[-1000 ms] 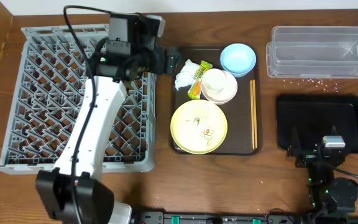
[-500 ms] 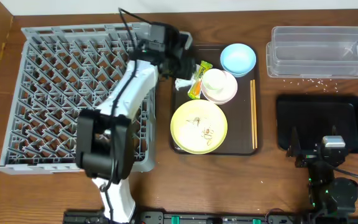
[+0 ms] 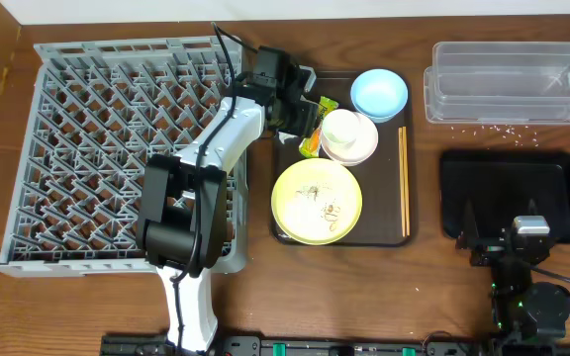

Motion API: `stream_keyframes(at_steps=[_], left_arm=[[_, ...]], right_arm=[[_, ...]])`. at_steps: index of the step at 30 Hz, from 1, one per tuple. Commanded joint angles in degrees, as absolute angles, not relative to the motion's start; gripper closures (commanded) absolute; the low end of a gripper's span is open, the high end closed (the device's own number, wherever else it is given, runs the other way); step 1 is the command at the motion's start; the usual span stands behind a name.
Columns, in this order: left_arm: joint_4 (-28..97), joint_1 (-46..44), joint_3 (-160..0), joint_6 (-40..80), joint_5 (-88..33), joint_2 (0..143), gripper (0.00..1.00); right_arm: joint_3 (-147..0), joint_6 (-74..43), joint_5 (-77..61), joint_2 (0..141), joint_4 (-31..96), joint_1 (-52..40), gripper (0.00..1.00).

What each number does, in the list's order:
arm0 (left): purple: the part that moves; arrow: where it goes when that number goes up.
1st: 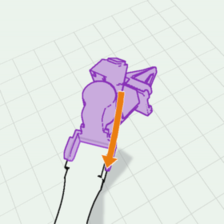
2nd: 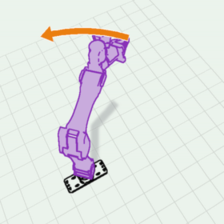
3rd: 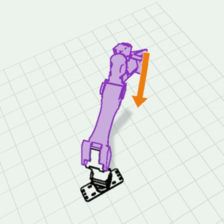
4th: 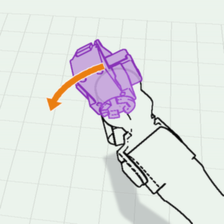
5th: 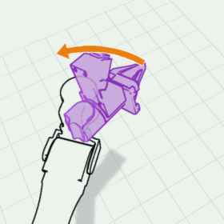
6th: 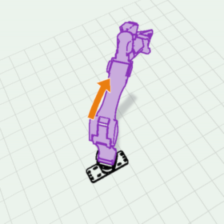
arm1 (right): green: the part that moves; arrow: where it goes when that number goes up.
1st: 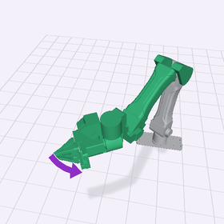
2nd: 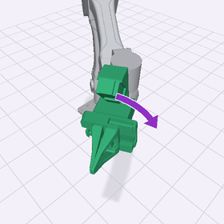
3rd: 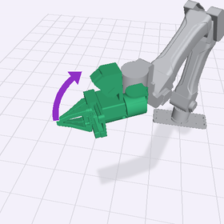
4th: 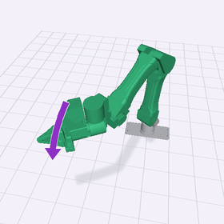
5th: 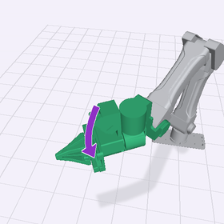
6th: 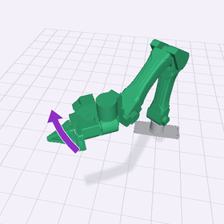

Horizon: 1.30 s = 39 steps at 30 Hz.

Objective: Sort waste into correct bins and load items into the dishwasher
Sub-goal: 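Reach the left gripper over the tray to the yellow snack wrapper, then grasp the yellow Apollo wrapper with the left gripper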

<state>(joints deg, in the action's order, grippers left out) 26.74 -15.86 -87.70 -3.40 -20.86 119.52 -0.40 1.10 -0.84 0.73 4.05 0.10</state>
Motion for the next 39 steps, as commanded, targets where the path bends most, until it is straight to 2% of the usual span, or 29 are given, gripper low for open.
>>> stream_keyframes(at_steps=[1,7,15,25,39], left_arm=[[26.89,-16.1,-87.83,-3.81,-21.41,120.25,0.41],[26.87,-16.86,-85.93,-3.84,-21.39,120.25,0.44],[26.63,-17.12,-85.65,-3.84,-16.53,120.33,0.54],[26.85,-17.23,-85.58,-0.78,-16.47,121.73,0.6],[27.49,-17.39,-85.49,0.27,-18.31,123.61,0.61]], right_arm=[[-0.32,1.78,-0.67,0.49,4.29,0.8,0.01],[-0.32,1.76,-0.67,0.49,4.29,0.8,0.01],[-0.32,1.76,-0.67,0.49,4.29,0.8,0.01],[-0.32,1.76,-0.67,0.49,4.29,0.8,0.01],[-0.32,1.76,-0.67,0.49,4.29,0.8,0.01]])
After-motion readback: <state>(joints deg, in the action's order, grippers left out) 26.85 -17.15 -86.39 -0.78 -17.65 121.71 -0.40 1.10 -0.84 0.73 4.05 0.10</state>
